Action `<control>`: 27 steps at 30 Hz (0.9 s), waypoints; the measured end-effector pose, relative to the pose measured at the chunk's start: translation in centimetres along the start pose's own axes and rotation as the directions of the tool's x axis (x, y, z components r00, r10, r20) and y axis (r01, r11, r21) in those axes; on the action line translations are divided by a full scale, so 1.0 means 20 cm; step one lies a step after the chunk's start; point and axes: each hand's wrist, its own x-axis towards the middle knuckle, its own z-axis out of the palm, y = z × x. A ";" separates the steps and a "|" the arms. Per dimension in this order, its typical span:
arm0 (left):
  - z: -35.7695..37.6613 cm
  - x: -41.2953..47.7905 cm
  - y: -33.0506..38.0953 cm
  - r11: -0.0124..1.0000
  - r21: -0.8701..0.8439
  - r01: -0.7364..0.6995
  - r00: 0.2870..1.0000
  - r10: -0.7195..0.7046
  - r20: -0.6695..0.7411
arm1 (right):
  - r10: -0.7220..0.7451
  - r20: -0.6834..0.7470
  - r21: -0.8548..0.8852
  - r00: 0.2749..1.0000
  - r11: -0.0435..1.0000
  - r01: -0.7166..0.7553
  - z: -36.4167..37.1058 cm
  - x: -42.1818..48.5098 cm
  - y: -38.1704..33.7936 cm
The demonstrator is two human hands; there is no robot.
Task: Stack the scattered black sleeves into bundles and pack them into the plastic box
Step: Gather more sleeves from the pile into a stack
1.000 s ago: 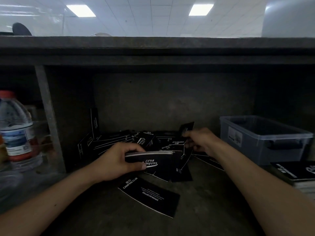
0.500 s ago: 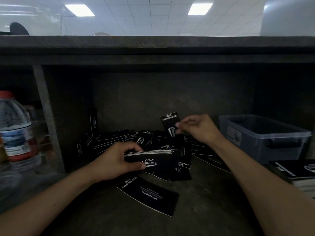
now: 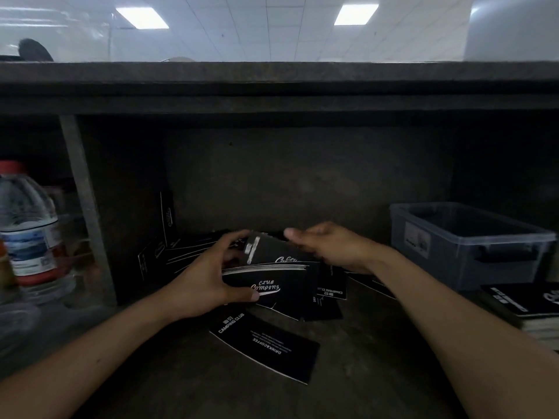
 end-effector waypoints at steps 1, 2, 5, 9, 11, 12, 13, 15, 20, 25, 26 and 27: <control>0.00 0.00 0.00 1.000 -0.008 0.001 1.000 -0.001 0.009 | 0.034 0.015 0.075 0.999 0.997 -0.035 0.00 0.01 0.01; 0.00 -0.01 0.01 1.000 -0.013 0.002 1.000 -0.002 0.019 | 0.040 -0.009 0.131 0.999 0.991 -0.039 -0.01 0.01 0.02; 0.00 -0.01 0.03 1.000 0.001 0.012 1.000 -0.012 0.027 | -0.006 -0.231 -0.171 0.973 0.985 -0.035 -0.08 0.00 0.07; -0.01 -0.01 0.02 0.998 0.067 -0.008 0.999 0.005 0.036 | 0.236 -0.023 -0.696 0.971 0.694 -0.185 -0.13 -0.06 0.11; -0.01 -0.01 0.03 0.997 0.081 -0.019 0.998 0.015 0.054 | 0.272 0.008 -0.715 0.962 0.674 -0.184 -0.13 -0.06 0.09; -0.01 -0.01 0.03 0.996 0.082 -0.025 0.998 0.020 0.066 | 0.283 0.012 -0.718 0.959 0.670 -0.189 -0.14 -0.05 0.09; -0.01 -0.01 0.03 0.996 0.085 -0.033 0.997 0.027 0.073 | 0.295 0.011 -0.727 0.956 0.658 -0.194 -0.14 -0.05 0.08; -0.01 -0.01 0.03 0.995 0.092 -0.040 0.997 0.033 0.073 | 0.317 -0.012 -0.754 0.948 0.621 -0.217 -0.16 -0.06 0.06; -0.01 -0.01 0.03 0.994 0.099 -0.036 0.998 0.031 0.053 | 0.368 -0.148 -0.749 0.918 0.565 -0.347 -0.23 -0.11 0.05; -0.01 0.00 0.03 0.995 0.086 -0.044 0.998 0.041 0.037 | 0.292 -0.209 -0.596 0.933 0.718 -0.359 -0.21 -0.04 0.12; -0.01 0.00 0.03 0.996 0.084 -0.044 0.998 0.040 0.043 | 0.268 -0.233 -0.549 0.935 0.757 -0.354 -0.21 -0.02 0.14; -0.01 0.00 0.03 0.996 0.079 -0.044 0.998 0.040 0.044 | 0.237 -0.270 -0.480 0.933 0.807 -0.344 -0.21 0.00 0.15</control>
